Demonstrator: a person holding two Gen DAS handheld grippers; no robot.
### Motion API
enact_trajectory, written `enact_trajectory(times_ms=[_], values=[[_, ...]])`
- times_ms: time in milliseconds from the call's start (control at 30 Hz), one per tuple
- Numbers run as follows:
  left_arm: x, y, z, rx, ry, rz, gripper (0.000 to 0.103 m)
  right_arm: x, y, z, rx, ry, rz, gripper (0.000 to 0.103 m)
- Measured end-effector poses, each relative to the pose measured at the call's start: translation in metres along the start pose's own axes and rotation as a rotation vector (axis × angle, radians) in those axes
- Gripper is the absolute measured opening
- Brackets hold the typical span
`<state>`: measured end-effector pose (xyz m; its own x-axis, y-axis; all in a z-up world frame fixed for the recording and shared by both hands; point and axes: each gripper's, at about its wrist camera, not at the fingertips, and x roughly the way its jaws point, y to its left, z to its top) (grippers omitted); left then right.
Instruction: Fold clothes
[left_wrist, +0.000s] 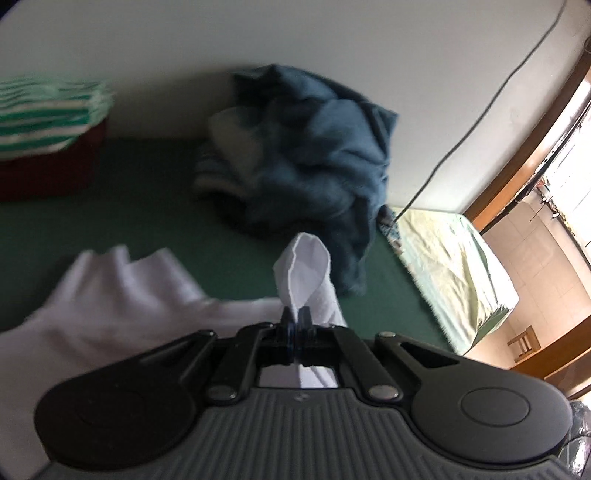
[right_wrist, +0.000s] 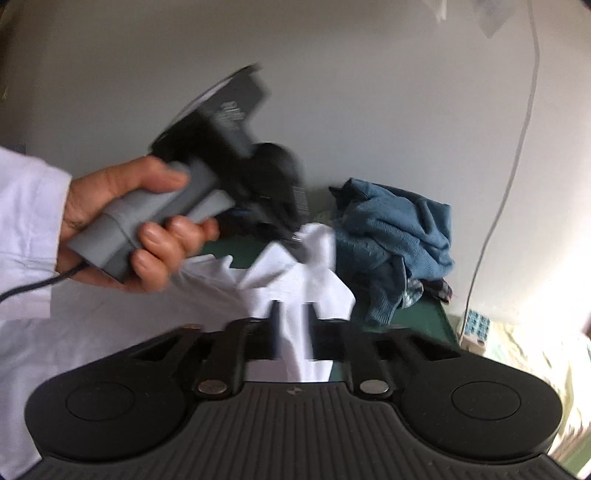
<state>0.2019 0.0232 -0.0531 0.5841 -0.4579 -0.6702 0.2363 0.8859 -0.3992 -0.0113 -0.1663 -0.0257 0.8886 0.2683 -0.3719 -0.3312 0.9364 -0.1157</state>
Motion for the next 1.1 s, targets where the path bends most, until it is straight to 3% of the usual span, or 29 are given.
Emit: enact_trajectory(times_ms=[100,200,333,433,700,767,800,833,967,1100], values=[[-0.011,0.028,-0.008,-0.037,0.009,-0.001,0.000,-0.022,-0.008,-0.022,0.081,0.062,0.018,0.041],[-0.018,0.052,-0.016,-0.077,0.018,-0.022,0.000,-0.055,-0.019,-0.052,0.120,0.216,-0.003,0.037],[-0.019,0.055,-0.026,-0.031,0.039,-0.027,0.000,-0.115,-0.016,-0.088,0.212,0.390,-0.063,0.034],[-0.019,0.054,-0.032,0.012,0.052,-0.024,0.000,-0.145,-0.009,-0.107,0.230,0.437,-0.133,0.034],[-0.026,0.050,-0.028,0.018,0.057,-0.009,0.000,-0.129,-0.019,-0.136,0.232,0.414,-0.228,0.027],[-0.029,0.046,-0.027,0.028,0.054,-0.002,0.000,-0.128,-0.020,-0.137,0.261,0.400,-0.207,0.026],[-0.030,0.043,-0.027,0.033,0.052,0.000,0.000,-0.130,-0.021,-0.137,0.277,0.400,-0.205,0.019],[-0.033,0.041,-0.028,0.037,0.049,0.004,0.000,-0.133,-0.021,-0.136,0.289,0.406,-0.205,0.002],[-0.046,0.040,-0.025,0.020,0.017,0.003,0.000,-0.142,-0.013,-0.122,0.263,0.393,-0.179,0.001],[-0.061,0.044,-0.017,0.012,-0.016,0.008,0.000,-0.157,0.006,-0.102,0.252,0.364,-0.099,0.001]])
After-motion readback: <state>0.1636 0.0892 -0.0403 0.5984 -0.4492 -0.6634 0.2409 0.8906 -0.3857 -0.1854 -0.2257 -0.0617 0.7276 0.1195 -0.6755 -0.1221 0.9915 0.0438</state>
